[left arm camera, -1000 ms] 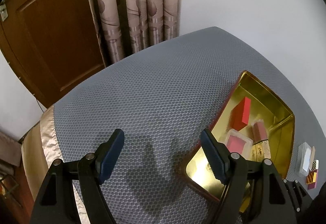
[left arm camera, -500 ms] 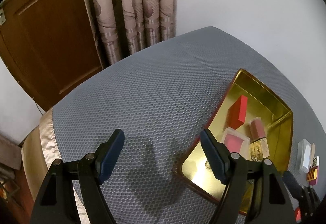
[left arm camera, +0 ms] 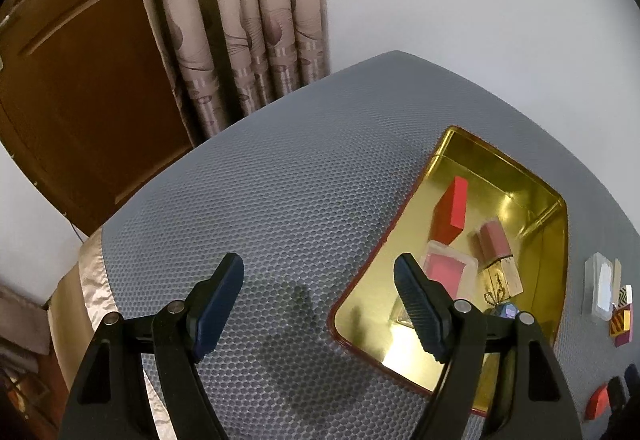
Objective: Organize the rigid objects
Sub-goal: 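Grasp the red rounded keychain case with the right gripper, then reach to and grasp the clear box with blue contents, left gripper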
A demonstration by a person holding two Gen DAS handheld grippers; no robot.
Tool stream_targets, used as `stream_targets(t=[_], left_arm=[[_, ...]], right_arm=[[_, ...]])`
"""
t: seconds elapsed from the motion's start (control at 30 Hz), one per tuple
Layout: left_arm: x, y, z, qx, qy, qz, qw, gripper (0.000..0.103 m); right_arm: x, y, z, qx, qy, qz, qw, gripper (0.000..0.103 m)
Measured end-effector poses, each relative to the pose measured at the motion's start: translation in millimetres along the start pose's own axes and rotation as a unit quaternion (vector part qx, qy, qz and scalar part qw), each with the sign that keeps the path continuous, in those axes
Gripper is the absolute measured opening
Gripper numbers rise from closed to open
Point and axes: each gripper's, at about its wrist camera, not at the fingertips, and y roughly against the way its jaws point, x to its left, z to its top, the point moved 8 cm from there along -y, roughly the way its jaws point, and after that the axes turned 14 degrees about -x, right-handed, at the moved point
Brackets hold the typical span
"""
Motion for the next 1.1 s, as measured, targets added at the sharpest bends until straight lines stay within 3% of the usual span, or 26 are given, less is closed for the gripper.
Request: stream_targets(t=[0.13, 0.37, 0.57, 0.8, 0.83, 1.1], left_arm=[[-3.8, 1.4, -1.3, -0.003, -0.009, -0.002, 1.0, 0.075], [-5.8, 1.4, -4.8, -0.003, -0.017, 0.002, 0.9999, 0.075], [-10.8, -0.6, -7.2, -0.003, -0.028, 0.006, 0.9996, 0.075], [-18.1, -1.2, -11.1, -0.005, -0.045, 0.009, 0.9989, 0.075], [-19.0, -1.6, -12.0, -0.005, -0.047, 0.011, 0.9988, 0.075], [-28.1, -0.2, -16.4, -0.012, -0.067, 0.014, 0.9976, 0.075]], right_arm=[[-35.2, 3.7, -28.1, 0.026, -0.003, -0.022, 0.999, 0.055], [-56.6, -0.9, -59.6, 0.038, -0.016, -0.007, 0.999, 0.055], [-55.9, -18.7, -68.2, 0.051, -0.014, -0.003, 0.999, 0.055], [-54.5, -21.2, -69.2, 0.025, -0.001, -0.003, 1.0, 0.055], [-53.8, -20.3, -69.7, 0.023, 0.001, -0.004, 1.0, 0.049], [-62.9, -18.7, -72.2, 0.014, -0.01, -0.026, 1.0, 0.049]])
